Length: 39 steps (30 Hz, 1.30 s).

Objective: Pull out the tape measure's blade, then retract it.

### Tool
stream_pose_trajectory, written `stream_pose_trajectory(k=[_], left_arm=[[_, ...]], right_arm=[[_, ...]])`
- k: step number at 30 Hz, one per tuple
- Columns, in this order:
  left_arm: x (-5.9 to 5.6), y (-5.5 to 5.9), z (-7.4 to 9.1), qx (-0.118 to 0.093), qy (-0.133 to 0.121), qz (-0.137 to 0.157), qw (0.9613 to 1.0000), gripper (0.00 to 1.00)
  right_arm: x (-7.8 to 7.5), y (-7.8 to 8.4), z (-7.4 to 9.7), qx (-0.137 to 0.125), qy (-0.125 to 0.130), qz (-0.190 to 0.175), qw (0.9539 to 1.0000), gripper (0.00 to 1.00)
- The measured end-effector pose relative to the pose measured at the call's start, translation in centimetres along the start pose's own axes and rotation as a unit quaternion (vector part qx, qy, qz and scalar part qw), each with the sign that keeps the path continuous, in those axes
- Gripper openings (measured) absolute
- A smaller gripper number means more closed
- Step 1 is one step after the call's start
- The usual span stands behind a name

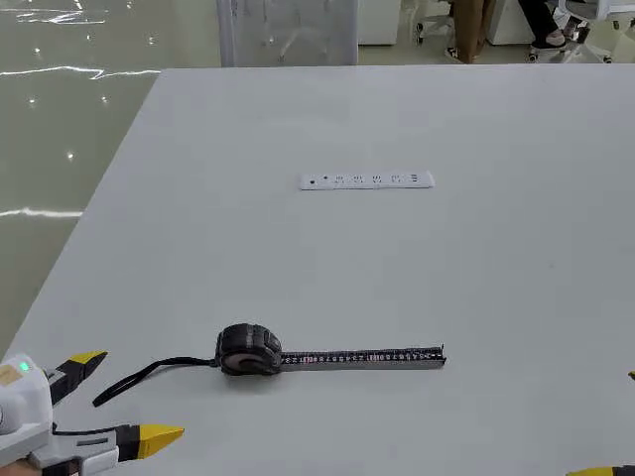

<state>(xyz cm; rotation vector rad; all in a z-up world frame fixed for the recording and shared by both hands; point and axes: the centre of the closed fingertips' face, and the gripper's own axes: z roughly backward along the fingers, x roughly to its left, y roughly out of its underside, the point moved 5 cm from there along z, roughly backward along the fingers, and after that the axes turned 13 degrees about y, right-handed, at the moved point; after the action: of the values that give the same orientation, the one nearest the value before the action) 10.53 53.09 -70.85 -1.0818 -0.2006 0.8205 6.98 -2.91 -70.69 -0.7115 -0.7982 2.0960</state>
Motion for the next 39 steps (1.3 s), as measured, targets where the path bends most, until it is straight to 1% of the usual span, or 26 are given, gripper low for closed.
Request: stream_pose_trajectory(k=[1,3,5,7,8,10,11,12,13,14,17,18,19,20,22,24,25,26,27,29,30,31,34,36,38,39], left_arm=[[0.0,0.2,-0.4,0.025,-0.012,0.007,0.9996,1.0],[-0.8,-0.1,-1.5,0.035,-0.004,0.008,0.9994,1.0],[-1.3,-0.8,-2.1,0.02,-0.007,0.008,0.9997,1.0],[-1.9,-1.7,-2.9,-0.003,-0.003,0.035,0.9994,1.0],[-2.3,-2.3,-3.3,-0.009,-0.002,0.034,0.9994,1.0],[-2.8,-2.7,-3.9,-0.005,-0.002,0.032,0.9995,1.0],[-2.9,-2.7,-4.3,0.011,-0.006,0.031,0.9994,1.0],[-3.0,-2.9,-4.5,0.02,-0.011,0.026,0.9994,1.0],[-3.2,-3.3,-4.9,0.021,-0.013,0.017,0.9996,1.0],[-3.0,-3.4,-5.1,0.019,-0.012,0.015,0.9996,1.0],[-2.9,-4.1,-6.0,0.01,-0.015,0.015,0.9997,1.0],[-2.9,-4.1,-6.4,0.016,-0.027,0.02,0.9993,1.0],[-2.9,-4.1,-6.7,0.02,-0.031,0.027,0.999,1.0],[-2.9,-4.2,-7.0,0.019,-0.029,0.028,0.999,1.0],[-2.6,-4.5,-7.6,0.01,-0.047,0.027,0.9985,1.0],[-2.9,-4.4,-8.3,0.02,-0.051,0.048,0.9974,1.0],[-2.9,-4.4,-8.6,0.019,-0.052,0.061,0.9966,1.0],[-3.0,-4.4,-9.1,0.011,-0.054,0.075,0.9957,1.0],[-3.1,-4.4,-9.4,0.008,-0.055,0.08,0.9953,1.0],[-2.8,-4.3,-9.9,0.005,-0.082,0.085,0.9929,1.0],[-2.7,-4.2,-10.1,0.005,-0.09,0.089,0.992,1.0],[-2.6,-4.0,-10.4,0.009,-0.1,0.101,0.9898,1.0],[-2.8,-4.4,-11.1,-0.005,-0.112,0.074,0.9909,1.0],[-2.6,-4.1,-11.3,0.004,-0.132,0.067,0.989,1.0],[-2.5,-4.0,-11.4,-0.004,-0.142,0.065,0.9878,1.0],[-2.4,-3.8,-11.5,-0.008,-0.147,0.072,0.9864,1.0]], right_arm=[[0.0,-0.2,-0.2,-0.002,-0.002,0.003,1.0,1.0],[0.2,-0.2,-0.6,0.006,-0.009,0.014,0.9998,1.0],[0.2,-0.2,-0.9,0.01,-0.012,0.022,0.9996,1.0],[0.3,-0.6,-1.2,0.008,-0.016,0.023,0.9996,1.0],[0.3,-0.9,-1.4,0.007,-0.018,0.025,0.9995,1.0],[0.4,-1.4,-1.6,0.005,-0.023,0.034,0.9991,1.0],[0.5,-1.7,-1.8,0.003,-0.025,0.036,0.999,1.0],[0.5,-2.0,-2.0,0.002,-0.027,0.039,0.9989,1.0],[0.6,-2.3,-2.2,0.0,-0.031,0.046,0.9985,1.0],[0.6,-2.6,-2.3,-0.001,-0.033,0.05,0.9982,1.0],[0.7,-3.4,-3.0,-0.002,-0.041,0.064,0.9971,1.0],[0.8,-3.8,-3.2,-0.004,-0.044,0.067,0.9968,1.0],[0.8,-4.0,-3.4,-0.005,-0.046,0.072,0.9963,1.0],[0.8,-4.3,-3.6,-0.006,-0.049,0.076,0.9959,1.0],[0.9,-4.9,-4.0,-0.008,-0.054,0.085,0.9949,1.0],[0.9,-5.4,-4.6,-0.008,-0.057,0.095,0.9938,1.0],[0.9,-5.7,-4.8,-0.009,-0.06,0.099,0.9933,1.0],[1.0,-6.0,-5.1,-0.01,-0.063,0.102,0.9927,1.0],[1.0,-6.3,-5.3,-0.011,-0.065,0.107,0.9921,1.0],[1.1,-6.8,-5.9,-0.01,-0.07,0.119,0.9903,1.0],[1.1,-7.0,-6.1,-0.01,-0.073,0.122,0.9898,1.0],[1.2,-7.3,-6.4,-0.01,-0.078,0.126,0.9889,1.0],[1.3,-7.9,-7.1,-0.008,-0.086,0.142,0.9861,1.0],[1.5,-8.5,-7.5,-0.008,-0.093,0.152,0.984,1.0],[1.7,-9.0,-7.8,-0.009,-0.098,0.158,0.9825,1.0],[1.8,-9.3,-8.1,-0.011,-0.1,0.162,0.9815,1.0]])
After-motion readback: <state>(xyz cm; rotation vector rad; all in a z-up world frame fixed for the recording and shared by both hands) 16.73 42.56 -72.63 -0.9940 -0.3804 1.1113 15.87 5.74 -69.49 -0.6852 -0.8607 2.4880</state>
